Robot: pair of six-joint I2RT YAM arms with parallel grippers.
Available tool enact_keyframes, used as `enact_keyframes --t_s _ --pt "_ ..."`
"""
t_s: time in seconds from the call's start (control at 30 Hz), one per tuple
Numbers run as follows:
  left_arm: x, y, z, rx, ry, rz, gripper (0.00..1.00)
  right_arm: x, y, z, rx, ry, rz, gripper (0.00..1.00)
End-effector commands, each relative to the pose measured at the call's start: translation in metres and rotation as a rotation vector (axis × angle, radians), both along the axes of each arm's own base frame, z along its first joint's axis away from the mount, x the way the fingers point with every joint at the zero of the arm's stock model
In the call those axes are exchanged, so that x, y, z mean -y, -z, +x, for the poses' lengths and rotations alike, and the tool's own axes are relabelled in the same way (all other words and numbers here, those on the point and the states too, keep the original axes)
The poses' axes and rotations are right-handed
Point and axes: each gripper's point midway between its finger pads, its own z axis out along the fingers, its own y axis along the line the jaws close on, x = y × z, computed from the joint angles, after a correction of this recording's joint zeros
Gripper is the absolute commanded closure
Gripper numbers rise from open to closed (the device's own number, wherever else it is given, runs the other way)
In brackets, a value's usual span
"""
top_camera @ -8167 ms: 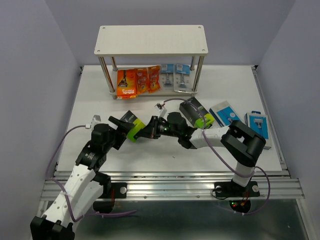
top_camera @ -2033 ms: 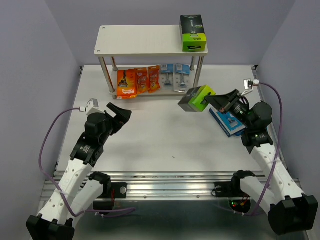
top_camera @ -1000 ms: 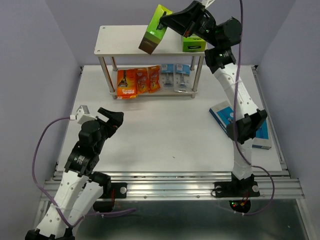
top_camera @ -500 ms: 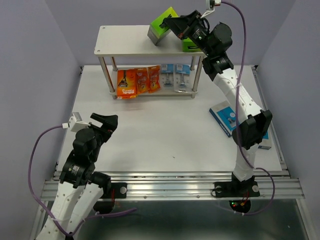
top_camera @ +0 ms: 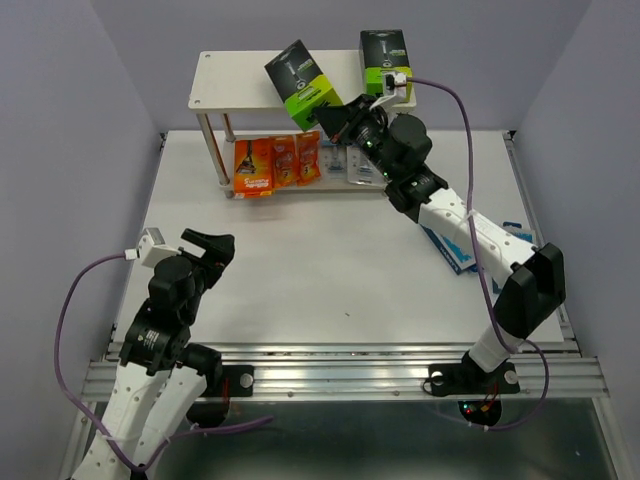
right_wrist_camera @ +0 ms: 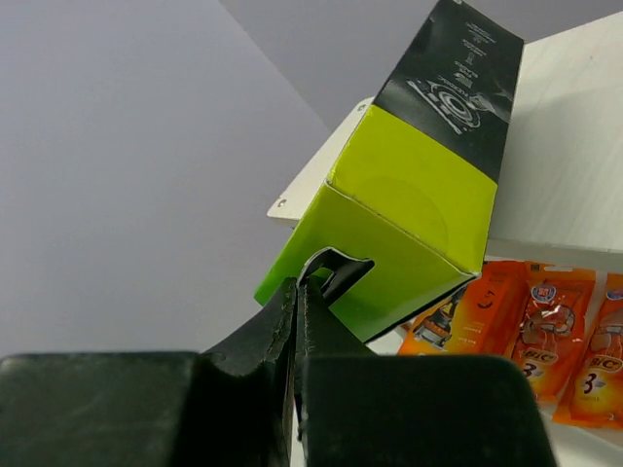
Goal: Place and organize the shaving razors onto the shelf
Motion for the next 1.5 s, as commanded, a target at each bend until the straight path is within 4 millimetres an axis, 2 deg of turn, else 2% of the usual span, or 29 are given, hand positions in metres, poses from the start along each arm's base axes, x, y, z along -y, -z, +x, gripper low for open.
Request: enact_keyframes --t_s 0.0,0.07,0.1,0.33,0.43,0.47,0.5,0.6,0.63,0.67,0.73,0.77,0.8,0.87,0.97,1.1,1.47 --pt "-0.004 -0.014 0.0 0.03 -0.027 -0.012 0.01 0.029 -0.049 -0.009 0.124 0.195 0.114 0.99" --pt "-0.005 -0.012 -0.002 0.022 -0.034 -0.018 0.01 0.024 -0.043 -0.012 0.118 0.226 0.118 0.99" --pt "-0.006 -0.011 -0.003 0.019 -0.035 -0.018 0.01 0.029 -0.036 -0.006 0.093 0.288 0.123 0.99" --pt "-0.012 -0.009 -0.014 0.02 -0.064 -0.045 0.01 0.054 -0.017 0.012 -0.008 0.503 0.262 0.99" --pt "-0.014 -0.009 -0.017 0.018 -0.07 -0.048 0.01 0.052 -0.008 0.021 -0.046 0.542 0.31 0.99" --pt "-0.014 -0.008 -0.018 0.018 -0.07 -0.048 0.01 0.053 -0.013 0.022 -0.046 0.549 0.331 0.99" --pt "-0.015 -0.008 -0.019 0.016 -0.072 -0.047 0.01 0.055 -0.006 0.029 -0.064 0.586 0.338 0.99" --pt "-0.016 -0.007 -0.02 0.011 -0.08 -0.045 0.01 0.053 -0.007 0.03 -0.085 0.629 0.384 0.99" --pt "-0.016 -0.007 -0.02 0.011 -0.08 -0.046 0.01 0.052 -0.001 0.034 -0.093 0.643 0.384 0.99" --pt "-0.017 -0.007 -0.021 0.01 -0.082 -0.045 0.01 0.048 -0.004 0.032 -0.091 0.644 0.402 0.99" --pt "-0.017 -0.007 -0.021 0.012 -0.084 -0.046 0.01 0.056 -0.005 0.035 -0.091 0.696 0.426 0.99" --pt "-0.018 -0.007 -0.022 0.013 -0.085 -0.046 0.01 0.05 0.0 0.036 -0.095 0.704 0.429 0.99" --pt "-0.018 -0.008 -0.022 0.014 -0.087 -0.046 0.01 0.055 -0.004 0.037 -0.096 0.737 0.446 0.99" --pt "-0.019 -0.008 -0.023 0.014 -0.091 -0.044 0.01 0.05 -0.006 0.037 -0.091 0.737 0.449 0.99" --pt "-0.021 -0.006 -0.024 0.007 -0.097 -0.039 0.01 0.045 -0.004 0.04 -0.089 0.76 0.444 0.99" --pt "-0.022 -0.005 -0.026 0.004 -0.099 -0.04 0.01 0.048 0.002 0.044 -0.09 0.8 0.45 0.99" --pt "-0.023 -0.004 -0.03 0.004 -0.096 -0.041 0.01 0.049 -0.013 0.049 -0.046 0.853 0.382 0.99"
